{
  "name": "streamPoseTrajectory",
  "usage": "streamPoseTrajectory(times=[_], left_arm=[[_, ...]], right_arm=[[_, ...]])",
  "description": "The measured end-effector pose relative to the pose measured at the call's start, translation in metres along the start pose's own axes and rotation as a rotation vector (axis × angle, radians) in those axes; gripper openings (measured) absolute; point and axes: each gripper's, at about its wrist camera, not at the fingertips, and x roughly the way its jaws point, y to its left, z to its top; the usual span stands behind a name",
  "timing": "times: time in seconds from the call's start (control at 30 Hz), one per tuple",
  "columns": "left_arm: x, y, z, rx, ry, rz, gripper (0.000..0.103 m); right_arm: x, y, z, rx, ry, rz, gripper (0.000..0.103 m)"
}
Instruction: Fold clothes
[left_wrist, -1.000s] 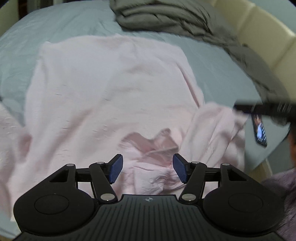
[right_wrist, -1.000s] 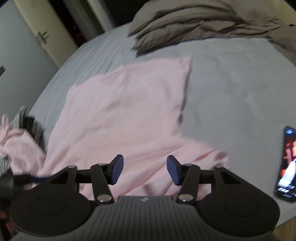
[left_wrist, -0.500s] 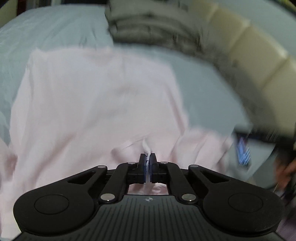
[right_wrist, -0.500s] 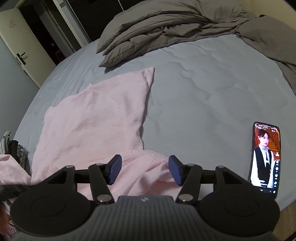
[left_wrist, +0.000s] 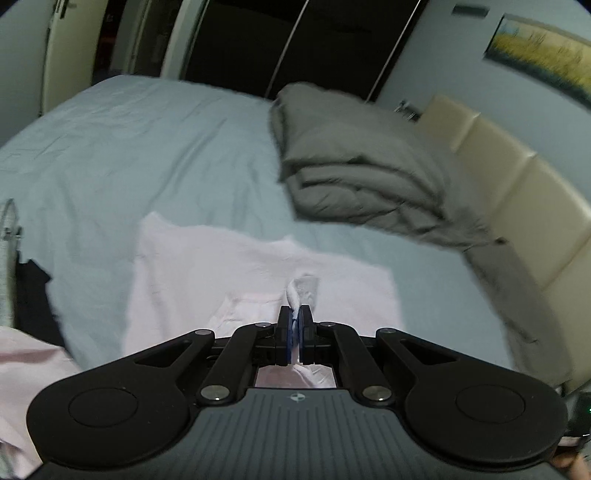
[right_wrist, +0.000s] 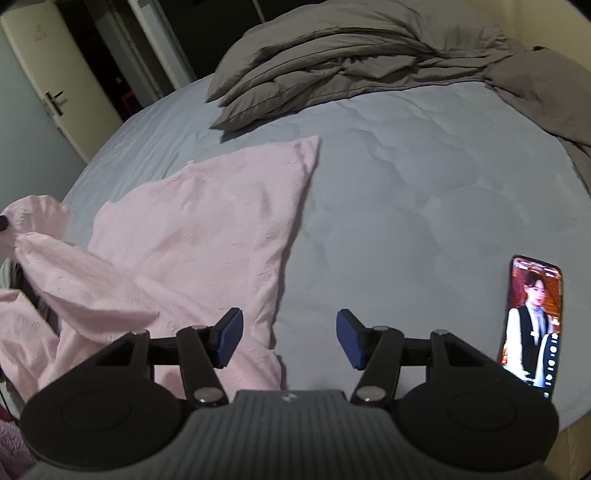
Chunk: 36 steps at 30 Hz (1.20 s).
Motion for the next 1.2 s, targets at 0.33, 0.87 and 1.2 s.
streamPoseTrajectory(times=[0.33,0.87,1.2], left_arm=[[0.015,0.027,-0.02,-0.021,0.082,0.107,0.008],[0.049,-0.003,-0.088,0.437,0.14,0.227,0.049],[0.087,-0.056,-0.166,1.04,0.209,0.302,0.045]], right_arm=[[0.017,0.046,-0.022,-0.245,0.086,0.102,0.058],[0.022,0.096,-0.05,-0.57,0.114,0.173,0.05],[0.038,0.105,-0.062,-0.729,0.119,0.097,0.019]])
